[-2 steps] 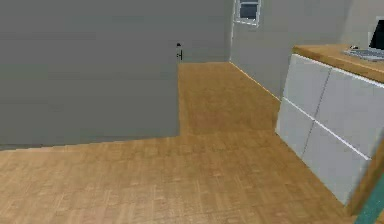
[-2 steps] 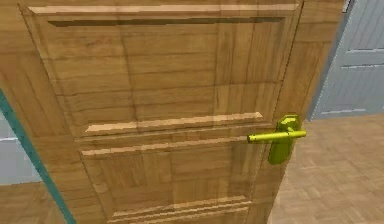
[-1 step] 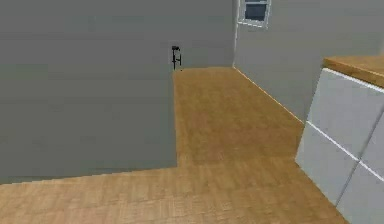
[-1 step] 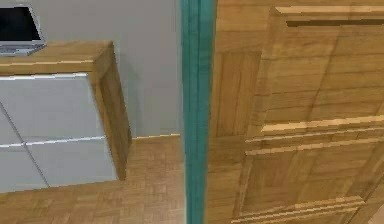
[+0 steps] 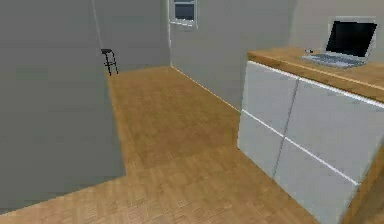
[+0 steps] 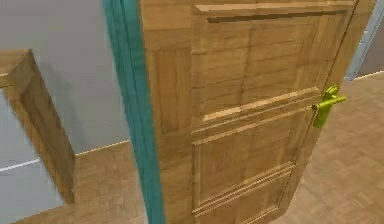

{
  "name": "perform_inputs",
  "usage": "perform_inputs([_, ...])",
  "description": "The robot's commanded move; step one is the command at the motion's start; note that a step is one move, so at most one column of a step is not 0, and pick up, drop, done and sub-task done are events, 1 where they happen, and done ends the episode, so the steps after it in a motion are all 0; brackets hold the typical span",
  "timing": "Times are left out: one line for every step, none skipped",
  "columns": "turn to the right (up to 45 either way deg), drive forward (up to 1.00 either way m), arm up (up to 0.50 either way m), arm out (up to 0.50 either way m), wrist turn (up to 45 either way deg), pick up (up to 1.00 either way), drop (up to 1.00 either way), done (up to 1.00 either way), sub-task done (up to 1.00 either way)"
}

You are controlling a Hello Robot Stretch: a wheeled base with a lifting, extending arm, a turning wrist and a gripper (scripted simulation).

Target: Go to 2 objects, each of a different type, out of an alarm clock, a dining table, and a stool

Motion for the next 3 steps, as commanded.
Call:
perform_inputs([0.0,1.0,0.0,0.0,0.0,0.0,0.0,0.0,0.0])
perform_inputs([6.0,0.0,0.0,0.0,0.0,0.0,0.0,0.0,0.0])
perform_inputs([0.0,0.6,0.0,0.0,0.0,0.0,0.0,0.0,0.0])
